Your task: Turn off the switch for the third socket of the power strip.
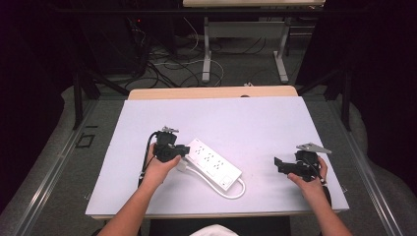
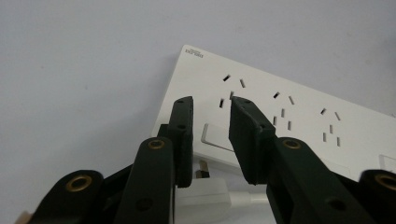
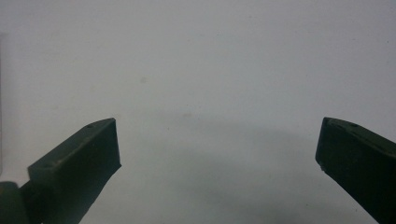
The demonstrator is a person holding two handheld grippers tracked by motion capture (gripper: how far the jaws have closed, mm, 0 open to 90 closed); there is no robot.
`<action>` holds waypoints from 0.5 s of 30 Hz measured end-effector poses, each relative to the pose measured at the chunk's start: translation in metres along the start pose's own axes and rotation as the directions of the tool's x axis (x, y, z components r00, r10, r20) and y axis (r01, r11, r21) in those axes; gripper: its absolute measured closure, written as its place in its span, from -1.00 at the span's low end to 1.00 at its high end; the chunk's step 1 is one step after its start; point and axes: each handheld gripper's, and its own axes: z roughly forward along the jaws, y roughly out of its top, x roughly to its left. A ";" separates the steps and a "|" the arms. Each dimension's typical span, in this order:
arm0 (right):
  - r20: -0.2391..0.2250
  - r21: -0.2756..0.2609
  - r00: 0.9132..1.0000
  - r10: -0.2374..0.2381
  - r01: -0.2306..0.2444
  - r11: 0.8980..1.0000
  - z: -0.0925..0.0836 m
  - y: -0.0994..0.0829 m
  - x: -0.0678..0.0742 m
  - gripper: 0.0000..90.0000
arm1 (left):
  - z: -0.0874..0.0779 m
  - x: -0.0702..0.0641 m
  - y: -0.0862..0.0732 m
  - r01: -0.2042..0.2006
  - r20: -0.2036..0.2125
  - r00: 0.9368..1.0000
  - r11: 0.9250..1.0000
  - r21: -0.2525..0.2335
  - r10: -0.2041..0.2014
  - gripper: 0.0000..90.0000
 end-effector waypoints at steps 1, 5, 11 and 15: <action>-0.001 0.000 1.000 0.000 0.000 1.000 0.000 0.000 0.000 -1.00 | 0.001 0.000 0.000 -0.003 0.000 1.000 1.000 0.011 0.003 0.59; -0.002 0.002 1.000 0.001 -0.001 1.000 0.000 0.000 0.000 -1.00 | 0.005 0.000 0.001 0.010 0.008 1.000 1.000 0.028 -0.010 0.62; -0.003 0.004 1.000 0.001 -0.001 1.000 0.000 0.000 0.000 -1.00 | 0.012 -0.001 0.003 0.013 0.004 1.000 0.998 0.061 -0.014 0.68; -0.005 0.004 1.000 0.001 -0.001 1.000 0.000 0.000 0.000 -1.00 | 0.014 0.000 0.004 0.001 0.004 1.000 0.997 0.073 -0.002 0.70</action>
